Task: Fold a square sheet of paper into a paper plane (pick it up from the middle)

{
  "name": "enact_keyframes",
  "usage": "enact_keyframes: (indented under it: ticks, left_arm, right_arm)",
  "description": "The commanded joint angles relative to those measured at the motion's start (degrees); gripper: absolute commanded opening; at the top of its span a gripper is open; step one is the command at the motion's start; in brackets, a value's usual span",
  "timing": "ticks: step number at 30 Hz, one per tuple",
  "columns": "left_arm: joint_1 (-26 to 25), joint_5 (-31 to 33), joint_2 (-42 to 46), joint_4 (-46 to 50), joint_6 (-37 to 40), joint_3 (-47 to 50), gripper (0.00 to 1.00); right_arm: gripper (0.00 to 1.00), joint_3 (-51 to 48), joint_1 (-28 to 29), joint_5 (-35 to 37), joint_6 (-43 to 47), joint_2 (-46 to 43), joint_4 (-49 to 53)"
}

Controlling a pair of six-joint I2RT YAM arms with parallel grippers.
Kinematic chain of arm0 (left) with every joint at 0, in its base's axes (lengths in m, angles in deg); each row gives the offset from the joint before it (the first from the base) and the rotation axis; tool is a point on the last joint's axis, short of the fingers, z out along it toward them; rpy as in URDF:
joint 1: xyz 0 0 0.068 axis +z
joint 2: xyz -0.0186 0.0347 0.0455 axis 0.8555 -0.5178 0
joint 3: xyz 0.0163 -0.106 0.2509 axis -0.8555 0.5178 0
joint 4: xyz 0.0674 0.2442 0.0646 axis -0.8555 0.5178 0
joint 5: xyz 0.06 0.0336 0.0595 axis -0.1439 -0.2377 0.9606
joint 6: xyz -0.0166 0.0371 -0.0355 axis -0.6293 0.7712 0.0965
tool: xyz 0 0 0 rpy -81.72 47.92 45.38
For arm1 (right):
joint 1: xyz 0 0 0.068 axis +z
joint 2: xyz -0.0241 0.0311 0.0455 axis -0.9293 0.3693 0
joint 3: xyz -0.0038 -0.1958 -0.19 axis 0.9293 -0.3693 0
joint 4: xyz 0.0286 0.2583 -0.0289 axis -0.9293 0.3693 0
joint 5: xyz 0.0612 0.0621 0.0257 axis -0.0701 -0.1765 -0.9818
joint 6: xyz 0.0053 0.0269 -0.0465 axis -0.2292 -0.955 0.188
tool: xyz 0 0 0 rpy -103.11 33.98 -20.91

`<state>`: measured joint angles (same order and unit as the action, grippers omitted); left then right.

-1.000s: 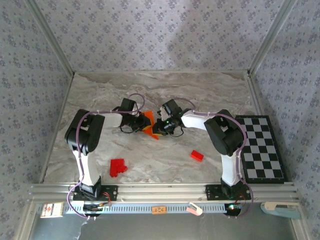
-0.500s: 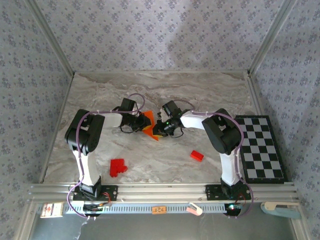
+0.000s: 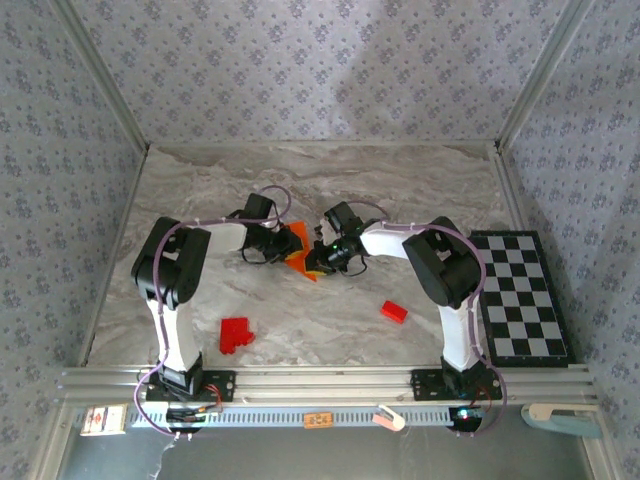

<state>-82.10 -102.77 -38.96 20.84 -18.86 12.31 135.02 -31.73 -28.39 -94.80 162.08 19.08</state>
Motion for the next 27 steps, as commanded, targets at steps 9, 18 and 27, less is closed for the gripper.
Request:
enact_keyframes:
  ticks: [9,18,27]
  left_arm:
    - [-0.35,12.35,-6.26,14.37,-1.37,-0.27,0.16]
    - [-0.44,11.78,-5.96,14.69,-0.92,-0.49,0.16]
    - [-1.12,8.68,-4.44,14.37,-0.79,-1.56,0.17]
  right_arm:
    - [0.15,-5.56,0.75,-1.63,0.80,-1.70,7.05]
    - [0.15,-9.83,1.14,-1.37,0.40,-4.85,8.04]
    - [0.17,-10.27,0.49,3.55,1.41,-15.47,2.32]
